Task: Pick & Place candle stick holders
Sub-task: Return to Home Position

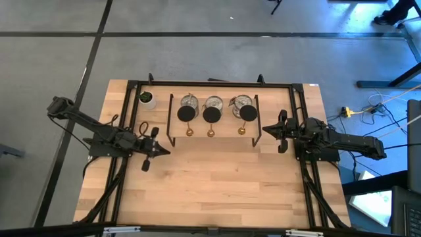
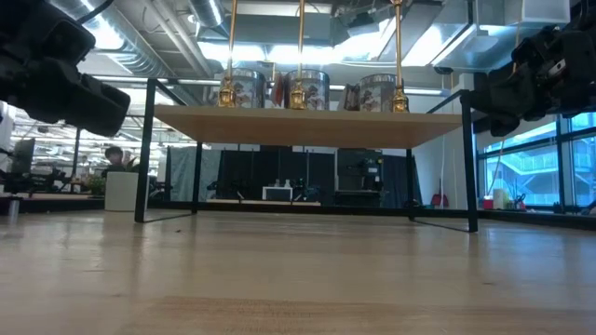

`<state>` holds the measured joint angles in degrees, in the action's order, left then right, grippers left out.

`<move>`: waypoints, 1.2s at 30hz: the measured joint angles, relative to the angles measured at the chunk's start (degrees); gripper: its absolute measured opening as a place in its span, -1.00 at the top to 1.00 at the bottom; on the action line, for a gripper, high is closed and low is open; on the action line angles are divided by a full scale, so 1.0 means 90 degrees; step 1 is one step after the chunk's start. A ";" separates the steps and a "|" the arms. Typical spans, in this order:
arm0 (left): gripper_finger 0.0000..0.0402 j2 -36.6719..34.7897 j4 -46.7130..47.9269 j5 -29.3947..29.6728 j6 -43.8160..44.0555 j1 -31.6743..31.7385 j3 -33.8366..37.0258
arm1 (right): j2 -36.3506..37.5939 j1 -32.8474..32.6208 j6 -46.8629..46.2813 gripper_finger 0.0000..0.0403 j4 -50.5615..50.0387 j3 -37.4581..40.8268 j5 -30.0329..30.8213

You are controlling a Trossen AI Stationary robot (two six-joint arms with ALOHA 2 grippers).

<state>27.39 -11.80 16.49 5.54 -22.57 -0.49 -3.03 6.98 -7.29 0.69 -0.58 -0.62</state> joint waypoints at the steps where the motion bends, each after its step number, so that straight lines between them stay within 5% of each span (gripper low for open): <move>1: 0.99 -0.0148 0.0133 -0.0003 0.0000 0.0000 0.0000 | 0.0000 0.0000 0.0000 0.98 -0.0001 0.0000 0.0000; 10: 0.99 -0.1529 0.0878 -0.0358 -0.0377 0.0000 0.0000 | 0.0000 0.0000 0.0000 0.98 0.0000 0.0000 0.0000; 19: 0.99 -0.2616 0.1232 -0.1653 -0.0461 0.0319 -0.0003 | 0.0000 0.0000 0.0000 0.98 0.0000 0.0000 0.0000; 36: 0.99 -0.2583 0.1264 -0.1802 0.0539 0.0680 -0.0005 | 0.0000 0.0000 0.0002 0.98 0.0000 0.0000 0.0002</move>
<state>4.14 -0.43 0.27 10.39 -16.45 -0.54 -3.03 6.98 -7.27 0.69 -0.58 -0.60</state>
